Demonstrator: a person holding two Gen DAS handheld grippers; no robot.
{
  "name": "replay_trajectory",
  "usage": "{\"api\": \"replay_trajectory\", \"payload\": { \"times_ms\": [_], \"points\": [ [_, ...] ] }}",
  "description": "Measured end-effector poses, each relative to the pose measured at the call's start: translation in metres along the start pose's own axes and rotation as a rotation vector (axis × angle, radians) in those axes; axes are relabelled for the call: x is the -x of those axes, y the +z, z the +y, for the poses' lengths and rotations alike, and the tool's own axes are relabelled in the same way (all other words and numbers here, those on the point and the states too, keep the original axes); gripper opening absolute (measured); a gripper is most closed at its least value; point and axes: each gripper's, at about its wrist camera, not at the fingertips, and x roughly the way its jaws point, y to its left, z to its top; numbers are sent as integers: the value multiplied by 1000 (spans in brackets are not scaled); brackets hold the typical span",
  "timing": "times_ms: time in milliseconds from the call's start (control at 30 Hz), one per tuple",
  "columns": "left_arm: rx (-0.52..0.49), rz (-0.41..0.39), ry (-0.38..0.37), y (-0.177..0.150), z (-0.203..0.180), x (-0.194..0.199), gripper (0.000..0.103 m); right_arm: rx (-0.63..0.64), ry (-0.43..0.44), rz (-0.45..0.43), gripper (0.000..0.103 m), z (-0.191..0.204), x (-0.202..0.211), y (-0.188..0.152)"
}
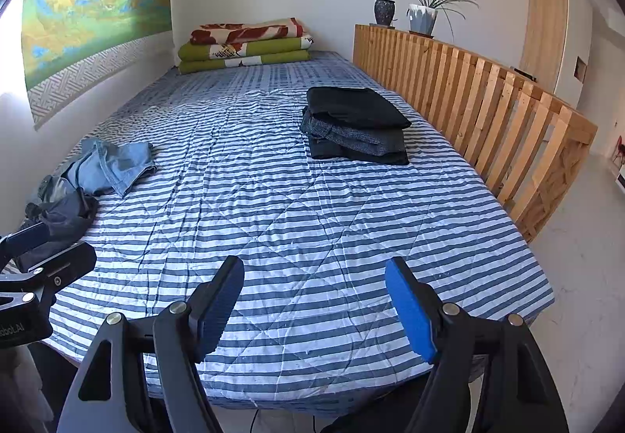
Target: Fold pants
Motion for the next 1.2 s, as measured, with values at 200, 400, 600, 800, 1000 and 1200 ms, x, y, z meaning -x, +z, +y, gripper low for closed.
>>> {"api": "replay_trajectory", "payload": {
  "times_ms": [200,400,600,800,1000,1200],
  "points": [
    [-7,4,-3,1,-1,-2,102,-1,0,0,71,0,0,0],
    [-16,9,-9,3,-4,-5,102,-2,1,6,71,1,-3,1],
    [-20,11,-13,3,-5,-5,102,-4,-3,7,71,2,-4,1],
    [-17,10,-13,2,-3,-4,102,-3,-1,10,71,3,-5,1],
    [-21,10,-14,-1,-3,-3,102,-3,-1,13,71,5,-5,-2],
    [-23,11,-17,-1,-3,-3,102,-2,0,14,71,5,-5,-2]
  ]
}}
